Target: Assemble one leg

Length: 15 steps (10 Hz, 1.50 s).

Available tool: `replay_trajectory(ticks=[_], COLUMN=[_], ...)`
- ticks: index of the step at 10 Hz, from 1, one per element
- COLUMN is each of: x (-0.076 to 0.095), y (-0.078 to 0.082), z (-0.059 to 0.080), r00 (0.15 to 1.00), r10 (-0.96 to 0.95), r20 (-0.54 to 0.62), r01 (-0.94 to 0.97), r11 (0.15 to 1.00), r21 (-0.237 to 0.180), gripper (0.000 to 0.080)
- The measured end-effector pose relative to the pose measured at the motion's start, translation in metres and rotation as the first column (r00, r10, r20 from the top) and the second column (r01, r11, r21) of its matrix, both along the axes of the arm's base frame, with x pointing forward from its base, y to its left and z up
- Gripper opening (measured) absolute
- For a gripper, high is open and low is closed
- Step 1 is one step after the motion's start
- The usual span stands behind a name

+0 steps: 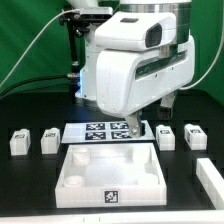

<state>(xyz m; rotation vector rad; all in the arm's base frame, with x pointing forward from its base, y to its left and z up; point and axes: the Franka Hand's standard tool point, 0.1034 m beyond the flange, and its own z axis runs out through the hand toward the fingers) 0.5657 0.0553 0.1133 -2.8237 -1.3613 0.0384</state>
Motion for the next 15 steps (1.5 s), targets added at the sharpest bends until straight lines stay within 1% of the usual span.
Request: replay_trajectory(ticks=[4, 5, 6, 7, 8, 9, 10, 11, 12, 13, 15], x=[0.000, -0.002, -0.016, -0.035, -0.056, -0.080, -0.100, -0.109, -0.116, -0.119, -0.127], y=[0.000, -0.001, -0.004, -0.010, -0.023, -0.044, -0.061, -0.071, -0.076, -0.075, -0.066], z=[0.000, -0.001, -0.005, -0.008, -0.011, -0.018, -0.024, -0.033, -0.045, -0.059, -0.082], r00=[1.000, 1.000, 0.998, 0.990, 0.955, 0.914, 0.859, 0.813, 0.811, 0.813, 0.819], r10=[0.006, 0.029, 0.063, 0.143, 0.295, 0.406, 0.512, 0.582, 0.585, 0.582, 0.574], r20=[0.000, 0.007, 0.014, 0.016, 0.012, 0.005, -0.014, -0.010, -0.005, -0.004, 0.000], r01=[-0.006, -0.029, -0.063, -0.143, -0.295, -0.406, -0.512, -0.581, -0.585, -0.582, -0.573], r11=[1.000, 1.000, 0.998, 0.990, 0.955, 0.914, 0.859, 0.813, 0.811, 0.813, 0.818], r21=[0.000, 0.001, 0.001, 0.000, 0.000, 0.002, 0.015, 0.021, 0.025, 0.033, 0.046], gripper=[0.0650, 0.0650, 0.0650, 0.0650, 0.0650, 0.0650, 0.0650, 0.0650, 0.0650, 0.0650, 0.0650])
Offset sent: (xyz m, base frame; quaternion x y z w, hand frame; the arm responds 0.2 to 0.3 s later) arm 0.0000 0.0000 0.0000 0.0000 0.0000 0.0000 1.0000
